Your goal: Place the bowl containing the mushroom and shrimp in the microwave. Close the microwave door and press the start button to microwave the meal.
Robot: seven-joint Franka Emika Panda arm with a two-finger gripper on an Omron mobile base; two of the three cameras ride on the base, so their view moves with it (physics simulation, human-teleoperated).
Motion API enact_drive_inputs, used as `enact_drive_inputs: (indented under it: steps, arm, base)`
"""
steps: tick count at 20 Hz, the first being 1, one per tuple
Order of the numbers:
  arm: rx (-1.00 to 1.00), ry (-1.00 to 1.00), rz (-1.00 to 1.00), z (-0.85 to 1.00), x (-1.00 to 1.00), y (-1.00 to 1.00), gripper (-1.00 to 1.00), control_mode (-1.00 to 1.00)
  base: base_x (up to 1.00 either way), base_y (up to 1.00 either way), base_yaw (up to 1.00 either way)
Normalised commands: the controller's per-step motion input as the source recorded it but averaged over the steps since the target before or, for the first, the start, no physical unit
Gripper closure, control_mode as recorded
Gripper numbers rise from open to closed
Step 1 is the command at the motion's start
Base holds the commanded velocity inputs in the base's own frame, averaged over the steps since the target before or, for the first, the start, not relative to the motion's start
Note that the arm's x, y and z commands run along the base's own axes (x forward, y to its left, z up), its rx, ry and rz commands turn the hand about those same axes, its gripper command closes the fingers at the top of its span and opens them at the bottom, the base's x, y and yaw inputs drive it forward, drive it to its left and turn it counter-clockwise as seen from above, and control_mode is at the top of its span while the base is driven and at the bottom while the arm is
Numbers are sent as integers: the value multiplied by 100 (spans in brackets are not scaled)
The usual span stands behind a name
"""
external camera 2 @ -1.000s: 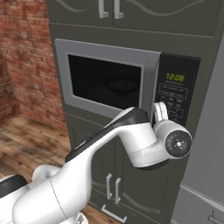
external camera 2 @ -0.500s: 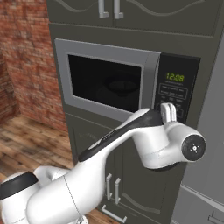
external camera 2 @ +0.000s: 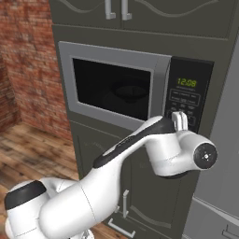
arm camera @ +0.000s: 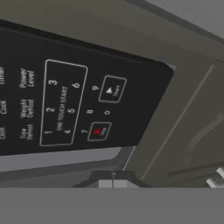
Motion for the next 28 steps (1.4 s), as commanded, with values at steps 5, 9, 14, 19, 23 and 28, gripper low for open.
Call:
enact_drive_inputs:
  steps: [5, 9, 14, 19, 23, 28]
  arm:
    - [0, 0, -6, -1, 27, -10, 100, -100]
    - [0, 0, -9, 0, 19, -19, 100, -100]
    - [0, 0, -9, -12, 10, -11, 100, -100]
    - [0, 0, -7, -15, 14, -4, 100, -100]
    - [0, 0, -7, -1, 19, -10, 100, -100]
    - [0, 0, -7, -4, 16, -14, 100, -100]
  base:
    - [0, 0, 0]
    - [0, 0, 0]
    - [0, 0, 0]
    - [0, 0, 0]
    - [0, 0, 0]
    - [0, 0, 0]
